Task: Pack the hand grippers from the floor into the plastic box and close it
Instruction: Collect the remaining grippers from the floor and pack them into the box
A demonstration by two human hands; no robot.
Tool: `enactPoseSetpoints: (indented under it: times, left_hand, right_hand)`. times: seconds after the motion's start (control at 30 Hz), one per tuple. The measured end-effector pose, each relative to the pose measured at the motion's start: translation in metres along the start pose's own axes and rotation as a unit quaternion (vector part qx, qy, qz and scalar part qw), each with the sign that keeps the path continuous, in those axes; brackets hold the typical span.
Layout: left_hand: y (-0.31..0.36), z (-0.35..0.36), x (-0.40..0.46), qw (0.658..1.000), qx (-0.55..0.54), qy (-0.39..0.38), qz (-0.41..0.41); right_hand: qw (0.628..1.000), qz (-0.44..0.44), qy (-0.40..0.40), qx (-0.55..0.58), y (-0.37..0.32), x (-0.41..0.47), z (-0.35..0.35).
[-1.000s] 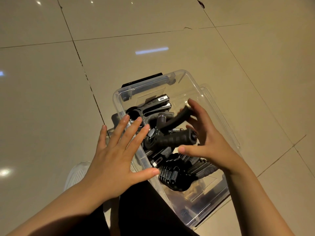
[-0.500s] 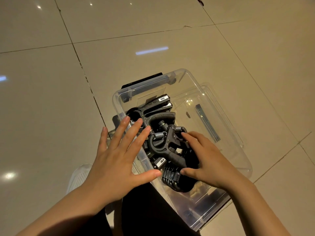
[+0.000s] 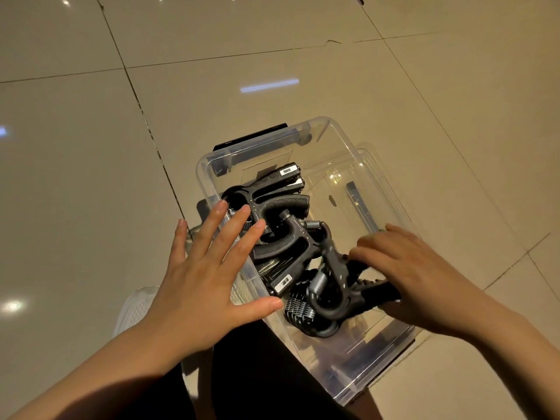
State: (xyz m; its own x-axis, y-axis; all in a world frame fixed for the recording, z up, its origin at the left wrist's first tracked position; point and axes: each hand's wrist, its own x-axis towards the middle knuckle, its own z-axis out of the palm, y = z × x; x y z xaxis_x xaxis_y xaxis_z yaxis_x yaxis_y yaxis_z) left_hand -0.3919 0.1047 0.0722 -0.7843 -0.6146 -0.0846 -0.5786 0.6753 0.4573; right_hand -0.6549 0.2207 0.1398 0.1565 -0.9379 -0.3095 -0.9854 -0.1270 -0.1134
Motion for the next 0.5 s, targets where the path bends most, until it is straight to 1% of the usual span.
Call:
enactPoseSetpoints:
  times: [0.07, 0.13, 0.23, 0.27, 0.37, 0.43, 0.5]
  left_hand:
    - [0.0, 0.0, 0.0, 1.0, 0.003, -0.001, 0.001]
    - [-0.001, 0.0, 0.0, 1.0, 0.005, 0.001, 0.001]
    - [-0.001, 0.001, 0.0, 1.0, 0.006, 0.003, 0.005]
    - [-0.001, 0.001, 0.0, 1.0, 0.005, 0.002, 0.004]
    - [-0.001, 0.001, 0.0, 1.0, 0.01, 0.003, 0.005]
    - [-0.001, 0.001, 0.0, 1.0, 0.01, 0.005, 0.007]
    - [0.0, 0.001, 0.0, 1.0, 0.009, 0.005, 0.007]
  right_hand:
    - [0.998, -0.028, -0.045, -0.015, 0.0, -0.005, 0.016]
    - [0.994, -0.038, -0.099, -0.01, 0.003, -0.001, 0.021]
    - [0.987, -0.017, -0.154, 0.05, 0.011, 0.005, 0.023]
    - [0.986, -0.016, -0.154, 0.059, 0.012, 0.006, 0.026]
    - [0.993, -0.039, -0.105, 0.049, 0.013, 0.01, 0.035]
    - [0.99, -0.046, -0.106, 0.08, 0.014, 0.015, 0.037]
    - [0.989, -0.058, -0.11, 0.077, 0.012, 0.02, 0.035]
